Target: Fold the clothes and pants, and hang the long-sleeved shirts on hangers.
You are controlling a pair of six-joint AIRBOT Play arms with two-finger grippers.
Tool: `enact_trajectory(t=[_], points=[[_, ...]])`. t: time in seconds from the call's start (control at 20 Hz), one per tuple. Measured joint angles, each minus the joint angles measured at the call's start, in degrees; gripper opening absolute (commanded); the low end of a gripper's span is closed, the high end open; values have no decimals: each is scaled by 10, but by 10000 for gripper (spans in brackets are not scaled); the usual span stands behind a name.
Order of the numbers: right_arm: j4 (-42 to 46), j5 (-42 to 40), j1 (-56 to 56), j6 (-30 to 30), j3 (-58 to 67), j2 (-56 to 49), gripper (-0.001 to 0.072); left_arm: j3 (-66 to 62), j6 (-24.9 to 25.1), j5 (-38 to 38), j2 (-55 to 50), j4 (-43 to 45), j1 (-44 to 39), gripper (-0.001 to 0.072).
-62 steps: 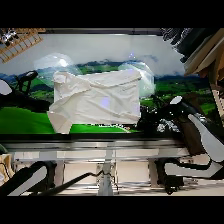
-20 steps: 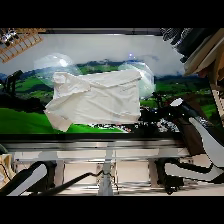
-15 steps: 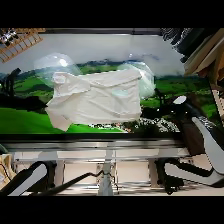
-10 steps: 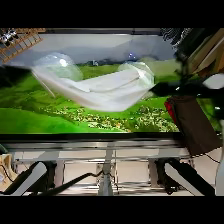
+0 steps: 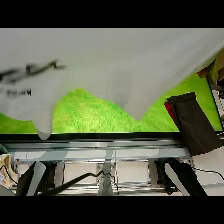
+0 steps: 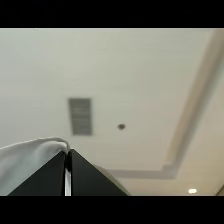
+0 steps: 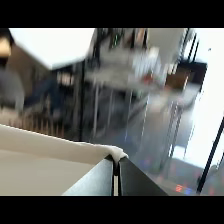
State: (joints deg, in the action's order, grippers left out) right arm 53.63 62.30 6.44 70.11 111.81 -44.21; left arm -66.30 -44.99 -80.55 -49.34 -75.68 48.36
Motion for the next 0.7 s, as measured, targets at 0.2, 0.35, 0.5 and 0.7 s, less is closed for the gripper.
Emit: enact_trajectory(t=[0.2,0.35,0.5,0.7], points=[[2,-21,0,4,46,-17,9,-14,19,29,17,-40,1,6],[2,-3,0,6,44,-61,10,-17,22,65,5,82,-4,6],[2,34,0,8,8,-137,11,-7,15,104,-30,276,-38,7],[7,35,-14,-1,-59,-277,11,16,65,142,-122,458,-120,7]])
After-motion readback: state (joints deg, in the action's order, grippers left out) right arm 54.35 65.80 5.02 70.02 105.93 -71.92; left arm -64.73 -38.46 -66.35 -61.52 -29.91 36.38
